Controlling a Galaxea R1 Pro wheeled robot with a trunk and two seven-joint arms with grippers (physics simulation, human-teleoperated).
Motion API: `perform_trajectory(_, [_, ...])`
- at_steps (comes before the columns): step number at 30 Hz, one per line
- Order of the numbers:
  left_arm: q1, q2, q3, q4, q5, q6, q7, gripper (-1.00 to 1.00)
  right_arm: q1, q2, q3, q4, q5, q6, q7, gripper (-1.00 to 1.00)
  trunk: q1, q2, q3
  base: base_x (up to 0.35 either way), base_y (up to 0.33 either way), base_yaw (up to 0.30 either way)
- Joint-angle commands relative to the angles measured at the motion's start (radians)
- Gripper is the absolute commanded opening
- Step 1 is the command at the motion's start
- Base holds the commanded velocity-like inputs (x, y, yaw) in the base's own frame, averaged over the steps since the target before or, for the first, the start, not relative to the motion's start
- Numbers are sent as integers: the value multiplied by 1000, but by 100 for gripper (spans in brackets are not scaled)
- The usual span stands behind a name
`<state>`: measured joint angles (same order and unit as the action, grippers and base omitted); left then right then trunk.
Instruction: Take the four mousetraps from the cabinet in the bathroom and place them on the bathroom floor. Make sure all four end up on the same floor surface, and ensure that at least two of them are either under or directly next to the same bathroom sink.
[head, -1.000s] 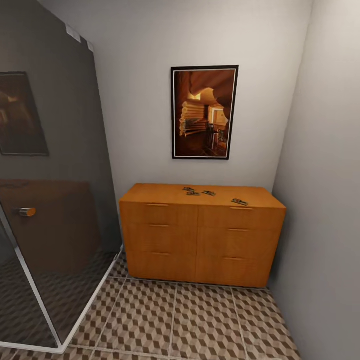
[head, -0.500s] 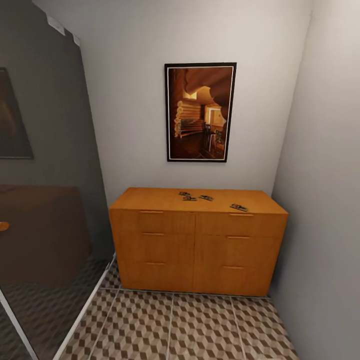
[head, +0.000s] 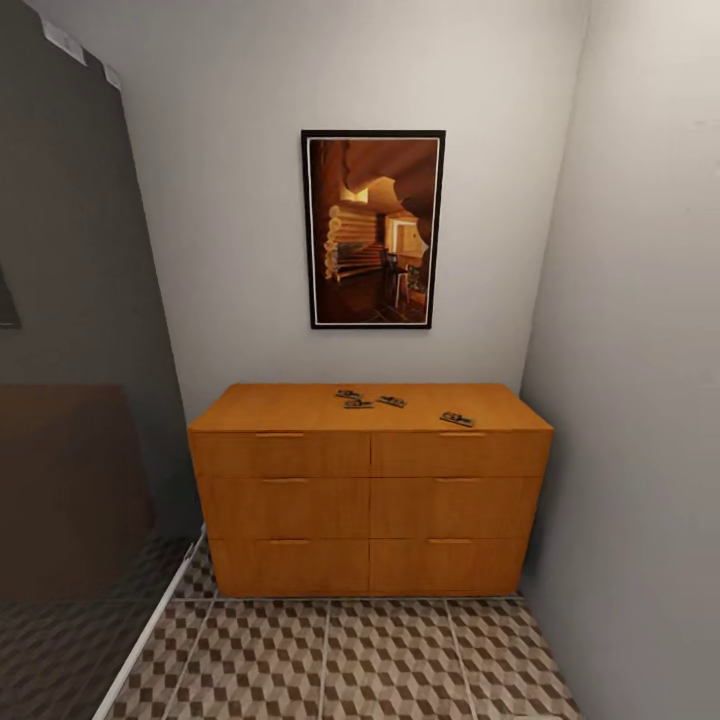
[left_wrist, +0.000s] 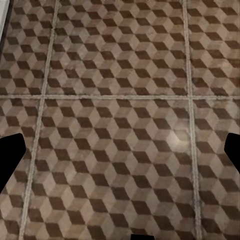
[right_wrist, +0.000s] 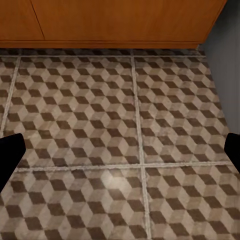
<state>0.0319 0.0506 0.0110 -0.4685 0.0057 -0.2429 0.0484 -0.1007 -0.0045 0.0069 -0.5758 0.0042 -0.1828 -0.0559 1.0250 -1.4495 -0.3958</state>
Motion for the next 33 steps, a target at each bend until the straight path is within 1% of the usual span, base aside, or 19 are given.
perform_trajectory(1, [0,0,0,-1,0,-1,2,100,-1,0,1,1,0,-3,-3,100,0,0,-1,4,0,-26])
perform_trajectory(13, [0,0,0,-1,1,-1,2,100,-1,-7,-1,2,3,-9,-1,100,0,0,0,1,0,-6])
perform_trajectory(22, [0,0,0,-1,1,-2,2,100,-1,-7,-1,14,3,-10,-1,100,0,0,0,0,0,0])
perform_trajectory(23, [-6,-2,4,5,4,-5,-4,100,-6,-2,1,20,-1,-16,5,100,0,0,0,0,0,0])
perform_trajectory(24, [-9,-6,9,11,4,-10,-8,100,-9,4,-2,14,5,-14,7,100,0,0,0,0,0,0])
perform_trajectory(26, [2,-7,11,22,4,-14,-5,100,-8,15,-3,5,10,-12,3,100,0,0,0,0,0,0])
perform_trajectory(29, [14,-9,13,34,4,-17,-1,100,-8,19,-5,-4,14,-10,-2,100,0,0,0,0,0,0])
perform_trajectory(33, [37,-17,13,33,4,-34,4,100,-7,32,-7,-14,18,-8,-8,100,0,0,0,0,0,0])
